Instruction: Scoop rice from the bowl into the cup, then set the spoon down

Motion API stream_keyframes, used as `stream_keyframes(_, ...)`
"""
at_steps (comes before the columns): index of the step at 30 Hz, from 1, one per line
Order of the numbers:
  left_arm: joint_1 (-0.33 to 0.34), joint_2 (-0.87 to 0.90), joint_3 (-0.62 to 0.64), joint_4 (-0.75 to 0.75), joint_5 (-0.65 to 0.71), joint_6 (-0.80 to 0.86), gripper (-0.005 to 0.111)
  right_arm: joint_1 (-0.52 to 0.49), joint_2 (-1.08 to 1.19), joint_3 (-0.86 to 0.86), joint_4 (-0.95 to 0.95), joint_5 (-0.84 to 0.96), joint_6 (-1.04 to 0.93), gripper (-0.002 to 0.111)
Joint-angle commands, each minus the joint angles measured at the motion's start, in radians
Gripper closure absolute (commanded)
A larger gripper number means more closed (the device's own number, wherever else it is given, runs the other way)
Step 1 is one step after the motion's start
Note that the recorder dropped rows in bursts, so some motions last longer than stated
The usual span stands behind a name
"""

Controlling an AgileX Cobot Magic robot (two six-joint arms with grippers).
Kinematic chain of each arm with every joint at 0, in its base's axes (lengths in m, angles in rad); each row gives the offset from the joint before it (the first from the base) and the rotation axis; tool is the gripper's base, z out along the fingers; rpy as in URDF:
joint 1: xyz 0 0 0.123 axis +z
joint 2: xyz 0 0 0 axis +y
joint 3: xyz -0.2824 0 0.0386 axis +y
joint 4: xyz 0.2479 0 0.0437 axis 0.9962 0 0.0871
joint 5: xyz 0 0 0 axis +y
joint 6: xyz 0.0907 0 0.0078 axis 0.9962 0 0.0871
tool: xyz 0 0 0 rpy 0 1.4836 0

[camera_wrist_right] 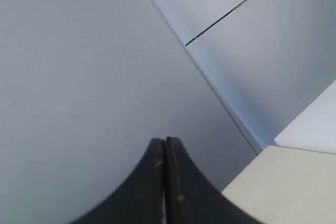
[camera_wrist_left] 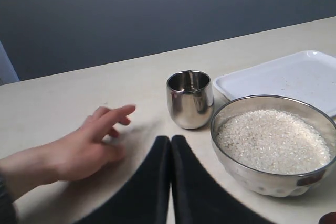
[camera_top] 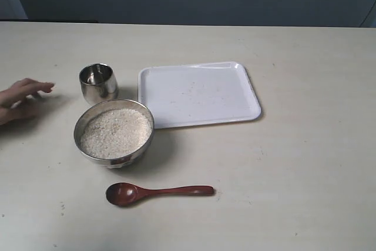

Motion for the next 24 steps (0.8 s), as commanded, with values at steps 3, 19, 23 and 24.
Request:
stream_keyframes(3, -0.005, -0.004, -0.002, 0.000, -0.015, -0.005, 0.106, 0.004, -0.003, 0.002, 0.087, -0.101, 0.093, 0.109)
stream_keyframes(19, -0.005, -0.004, -0.002, 0.000, -0.015, -0.005, 0.106, 0.004, -0.003, 0.002, 0.108, -0.130, 0.382, 0.109)
stream_keyframes(23, -0.005, -0.004, -0.002, 0.000, -0.015, -0.005, 0.106, 0.004, -0.003, 0.002, 0.084, -0.075, 0.382, 0.109)
stream_keyframes(24, -0.005, -0.004, -0.002, 0.000, -0.015, -0.005, 0.106, 0.004, -0.003, 0.002, 0.073, -0.065, 0.382, 0.109)
